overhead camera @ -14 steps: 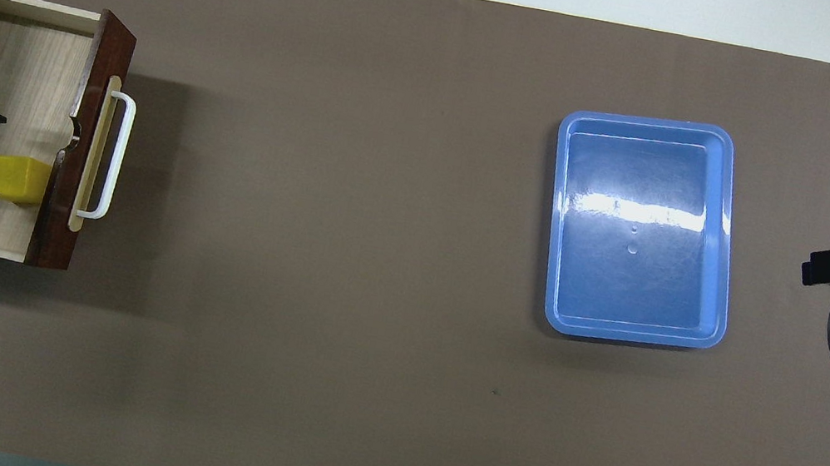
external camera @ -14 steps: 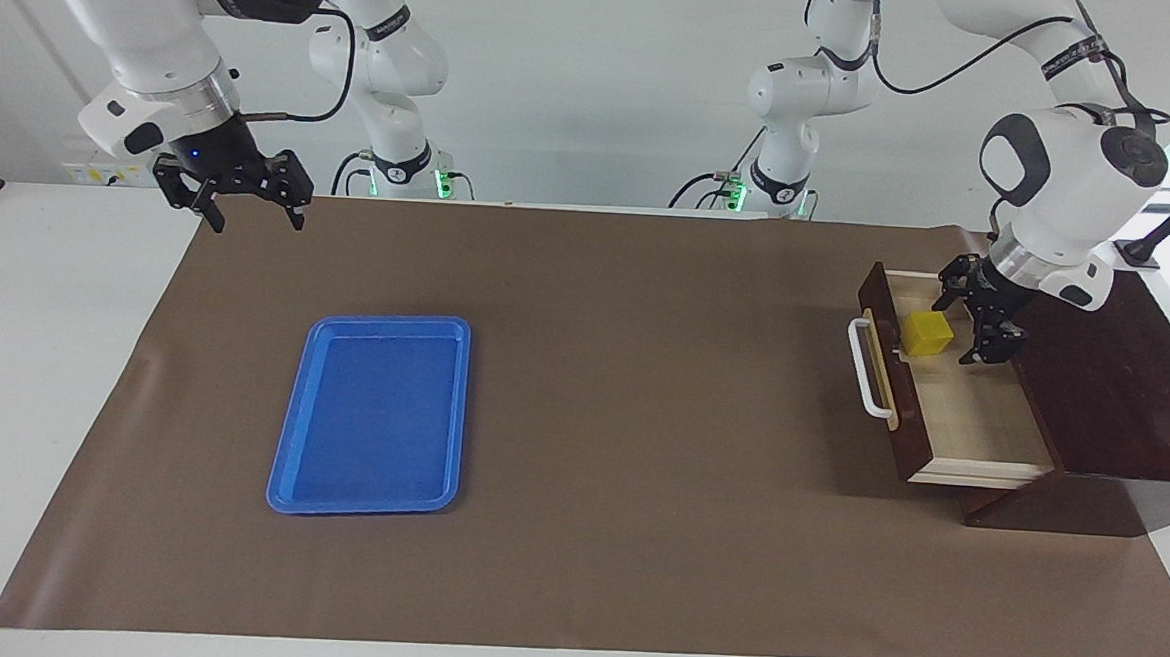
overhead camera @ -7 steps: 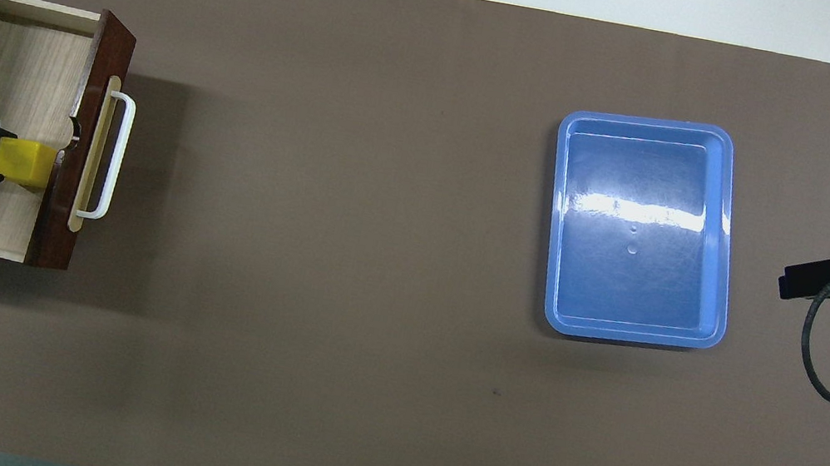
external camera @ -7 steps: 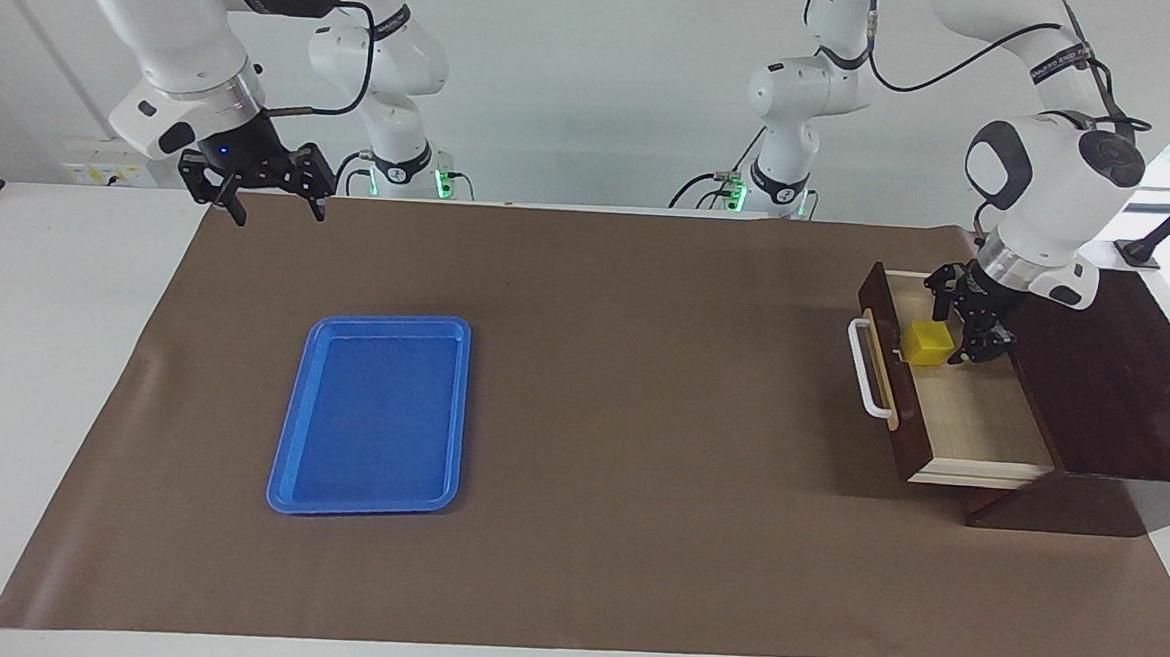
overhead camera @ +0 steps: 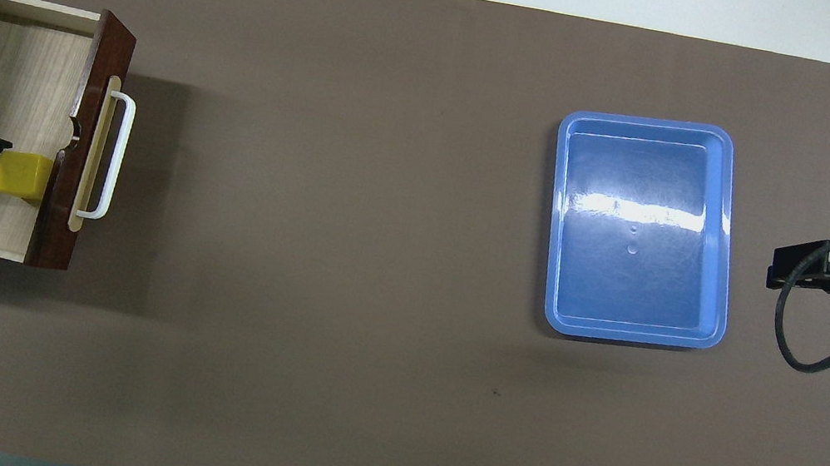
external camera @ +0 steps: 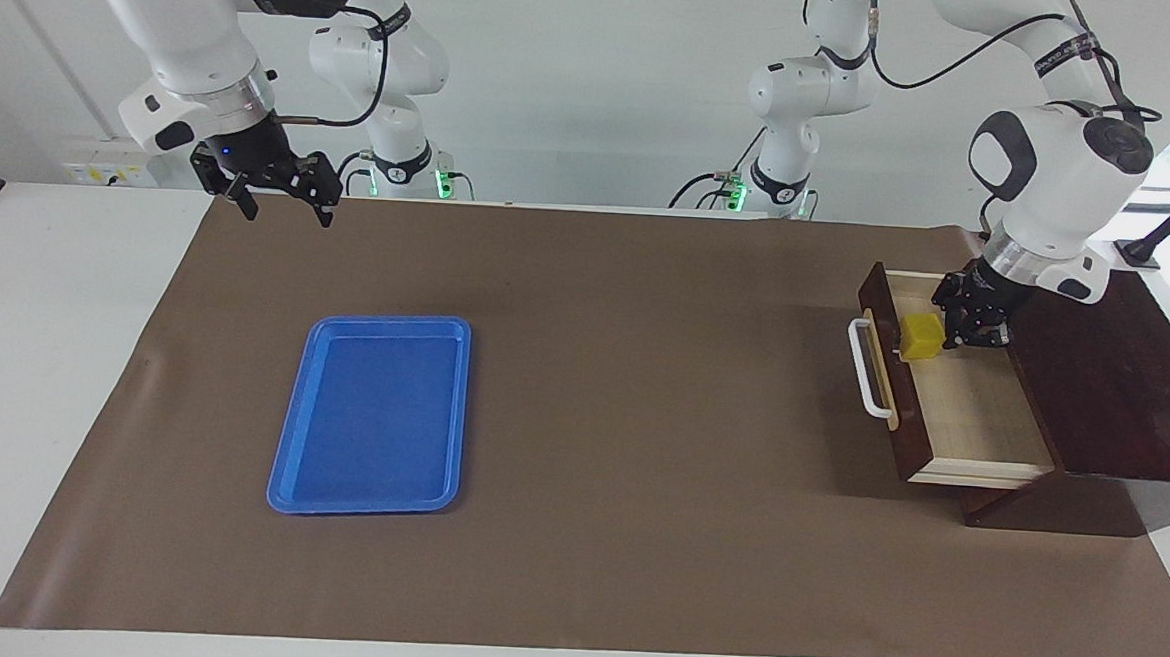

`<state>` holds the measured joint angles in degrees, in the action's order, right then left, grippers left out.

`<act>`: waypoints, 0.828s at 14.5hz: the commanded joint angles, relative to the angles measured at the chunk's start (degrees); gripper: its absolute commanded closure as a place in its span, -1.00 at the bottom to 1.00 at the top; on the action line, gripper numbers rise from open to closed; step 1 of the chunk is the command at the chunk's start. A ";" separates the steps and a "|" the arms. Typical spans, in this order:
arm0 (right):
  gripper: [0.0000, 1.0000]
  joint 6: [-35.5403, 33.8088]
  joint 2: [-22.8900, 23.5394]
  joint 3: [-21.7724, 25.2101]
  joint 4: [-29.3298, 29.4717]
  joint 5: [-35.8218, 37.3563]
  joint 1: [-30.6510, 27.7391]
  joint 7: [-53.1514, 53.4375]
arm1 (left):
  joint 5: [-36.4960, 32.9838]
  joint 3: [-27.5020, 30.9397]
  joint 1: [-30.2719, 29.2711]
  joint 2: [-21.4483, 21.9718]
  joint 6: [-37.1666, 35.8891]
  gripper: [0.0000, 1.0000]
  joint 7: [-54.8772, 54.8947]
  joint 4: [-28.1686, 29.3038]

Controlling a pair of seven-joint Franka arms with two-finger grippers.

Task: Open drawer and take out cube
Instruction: 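Lift the yellow cube with the left gripper while the right gripper approaches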

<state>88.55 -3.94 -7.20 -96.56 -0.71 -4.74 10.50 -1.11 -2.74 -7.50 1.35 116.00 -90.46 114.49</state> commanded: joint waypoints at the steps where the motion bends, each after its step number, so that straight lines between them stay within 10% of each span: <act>1: -1.00 2.50 -0.98 -0.27 -3.18 -0.87 1.74 8.10 | -1.17 0.27 1.08 -1.08 -7.18 1.00 0.54 -6.19; 3: -1.00 2.77 -0.81 -0.27 -3.81 -2.88 2.62 15.57 | -1.17 0.27 1.96 -0.56 -7.28 1.00 2.11 -5.25; 4: -1.00 2.77 -0.46 -0.27 -3.81 -3.41 3.50 19.08 | -1.17 0.36 1.61 -0.21 -6.85 -0.23 3.87 -4.29; 5: -1.00 2.86 0.50 -0.27 -3.73 -5.07 4.55 24.07 | -1.17 0.36 1.35 -0.04 -6.76 -0.99 4.15 -3.58; 12: -1.00 7.07 5.43 -0.27 -3.55 -11.33 10.88 48.71 | -1.96 0.45 1.17 1.55 1.22 -1.00 4.15 4.67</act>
<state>94.18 0.73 -7.52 -99.85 -10.36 5.30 54.75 -2.05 -2.48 -6.38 1.23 113.61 -86.62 115.00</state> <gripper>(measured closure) 0.000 0.123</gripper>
